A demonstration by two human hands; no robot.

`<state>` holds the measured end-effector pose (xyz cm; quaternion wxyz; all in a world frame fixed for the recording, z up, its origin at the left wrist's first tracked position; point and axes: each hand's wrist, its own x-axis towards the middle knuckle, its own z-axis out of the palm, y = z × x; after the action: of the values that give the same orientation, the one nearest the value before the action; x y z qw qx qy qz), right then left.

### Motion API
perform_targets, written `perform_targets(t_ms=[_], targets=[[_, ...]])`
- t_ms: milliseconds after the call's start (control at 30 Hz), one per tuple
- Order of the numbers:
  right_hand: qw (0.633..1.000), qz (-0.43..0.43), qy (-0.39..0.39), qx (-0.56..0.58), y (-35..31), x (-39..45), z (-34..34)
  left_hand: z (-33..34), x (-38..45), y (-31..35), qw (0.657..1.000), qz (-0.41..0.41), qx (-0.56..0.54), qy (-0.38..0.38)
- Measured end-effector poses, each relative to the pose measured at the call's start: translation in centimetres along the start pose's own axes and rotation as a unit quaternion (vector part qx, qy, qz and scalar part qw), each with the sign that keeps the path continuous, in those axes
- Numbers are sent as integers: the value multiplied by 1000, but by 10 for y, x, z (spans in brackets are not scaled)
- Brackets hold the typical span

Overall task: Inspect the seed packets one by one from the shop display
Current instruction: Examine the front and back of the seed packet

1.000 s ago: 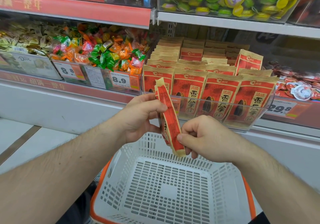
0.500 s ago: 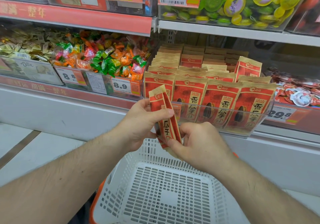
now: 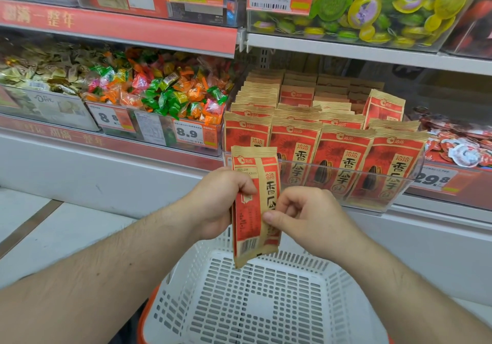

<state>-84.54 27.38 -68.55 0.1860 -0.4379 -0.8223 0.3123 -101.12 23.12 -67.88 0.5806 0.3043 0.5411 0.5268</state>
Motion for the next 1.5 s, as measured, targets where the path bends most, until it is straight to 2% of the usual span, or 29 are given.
perform_targets(t_ms=[67, 200, 267, 333, 500, 633, 800, 967, 1100, 1367, 1500], targets=[[1000, 12, 17, 23, 2, 2, -2, 1, 1, 0, 1000, -8, -7, -10], [977, 51, 99, 183, 4, 6, -8, 0, 1, 1, 999, -15, -15, -35], [958, 65, 89, 264, 1, 7, -12, 1, 0, 0, 998, -18, -5, -53], [951, 57, 63, 297, 0, 5, -14, 2, -1, -1, 997, -23, 6, -68], [958, 8, 72, 279, 3, 3, -13, 2, -4, -1, 996, 19, 14, -91], [952, 0, 96, 290, 2, 3, -15, -3, -2, 1, 995, 74, 0, -67], [947, -27, 118, 297, 4, 3, -16, -7, -1, -1, 993, 95, 3, -68], [965, -110, 144, 187, 7, 1, -19, -16, 0, 5, 971, 185, 118, -91], [961, -171, 176, 127, 12, 2, -17, -22, 2, 4, 957, 228, 161, -83], [964, -162, 172, 120, 10, 2, -16, -25, 4, 2, 958, 220, 167, -80], [952, -74, 143, 259, 3, 0, -18, -22, 2, 1, 964, 198, 153, -87]])
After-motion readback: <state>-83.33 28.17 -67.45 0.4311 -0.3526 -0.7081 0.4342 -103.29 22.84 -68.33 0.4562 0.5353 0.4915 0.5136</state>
